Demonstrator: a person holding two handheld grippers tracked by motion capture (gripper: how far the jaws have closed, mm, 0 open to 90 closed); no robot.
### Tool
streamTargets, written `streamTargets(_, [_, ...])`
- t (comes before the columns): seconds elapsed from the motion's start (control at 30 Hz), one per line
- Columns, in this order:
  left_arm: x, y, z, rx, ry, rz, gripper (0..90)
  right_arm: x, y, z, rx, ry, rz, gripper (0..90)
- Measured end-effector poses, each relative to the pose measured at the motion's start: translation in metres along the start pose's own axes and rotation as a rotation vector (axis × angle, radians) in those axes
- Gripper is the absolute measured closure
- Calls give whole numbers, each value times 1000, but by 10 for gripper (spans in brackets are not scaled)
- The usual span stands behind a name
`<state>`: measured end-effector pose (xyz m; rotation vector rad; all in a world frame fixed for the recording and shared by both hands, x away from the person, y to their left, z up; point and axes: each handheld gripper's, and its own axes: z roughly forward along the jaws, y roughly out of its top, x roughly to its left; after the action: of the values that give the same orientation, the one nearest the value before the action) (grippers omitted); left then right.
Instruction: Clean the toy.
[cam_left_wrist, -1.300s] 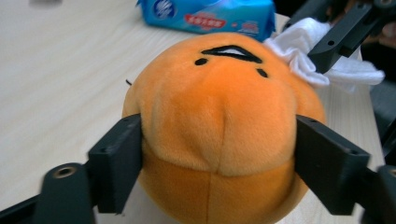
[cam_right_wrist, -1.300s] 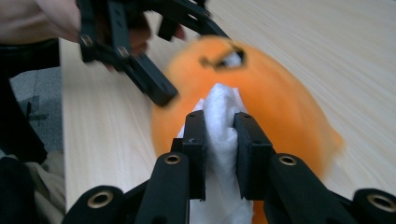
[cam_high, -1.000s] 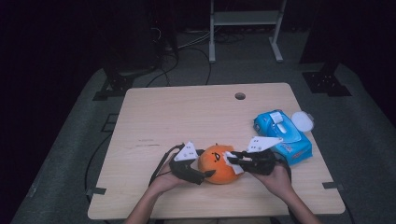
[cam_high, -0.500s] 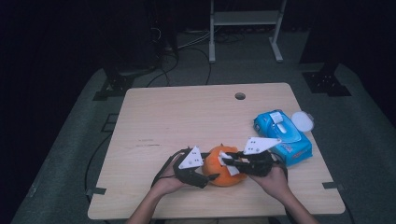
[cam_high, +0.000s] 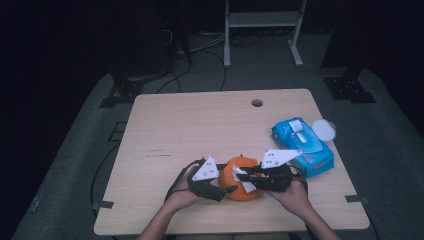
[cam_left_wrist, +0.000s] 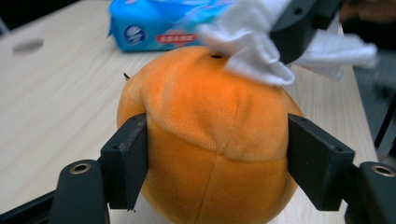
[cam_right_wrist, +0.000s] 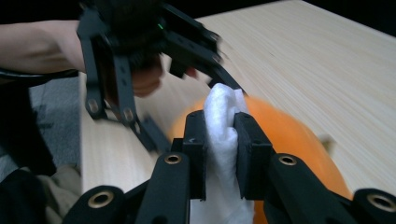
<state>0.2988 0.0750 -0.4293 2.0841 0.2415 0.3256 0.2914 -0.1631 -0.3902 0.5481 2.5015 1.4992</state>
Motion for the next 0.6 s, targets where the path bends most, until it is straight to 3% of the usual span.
streamTargets(0.03, [0, 0, 0, 0, 0, 0, 285, 0, 0, 0, 0, 0, 0, 755])
streamTargets(0.07, [-4, 1, 1, 15, 1, 40, 285, 1, 4, 0, 8, -14, -19, 755])
streamTargets(0.17, [-2, -1, 0, 14, 0, 20, 282, -7, 2, -2, 15, -43, -9, 755])
streamTargets(0.2, [1, -2, 0, 14, -1, -10, 260, -11, -1, -4, 25, -66, -2, 755])
streamTargets(0.23, [4, -4, 1, 6, -6, -66, 227, -16, -5, -5, 41, -86, 6, 755])
streamTargets(0.27, [8, -5, 2, -16, -28, -149, 157, -23, -14, -7, 53, -81, 46, 755])
streamTargets(0.3, [8, -5, 2, -16, -28, -149, 131, -23, -14, -7, 53, -81, 46, 755])
streamTargets(0.37, [10, -4, 4, -42, -51, -233, 116, -22, -18, -8, 50, -63, 64, 755])
streamTargets(0.4, [10, -3, 5, -38, -40, -236, 119, -18, -17, -8, 50, -57, 53, 756])
streamTargets(0.43, [8, -2, 6, -33, -27, -207, 155, -14, -15, -7, 49, -44, 43, 755])
streamTargets(0.47, [3, -1, 7, -43, -7, -155, 226, -4, -8, -4, 30, 0, 22, 756])
streamTargets(0.5, [3, -1, 7, -43, -7, -155, 238, -4, -8, -4, 30, 0, 22, 756])
streamTargets(0.53, [0, 1, 7, -36, -3, -125, 252, 6, -1, 2, 39, 10, -17, 756])
streamTargets(0.57, [-2, 3, 6, -21, 11, -81, 252, 6, -1, 2, 39, 10, -17, 756])
streamTargets(0.6, [-4, 4, 5, -11, 22, -56, 263, 9, 2, 4, 49, -5, -47, 756])
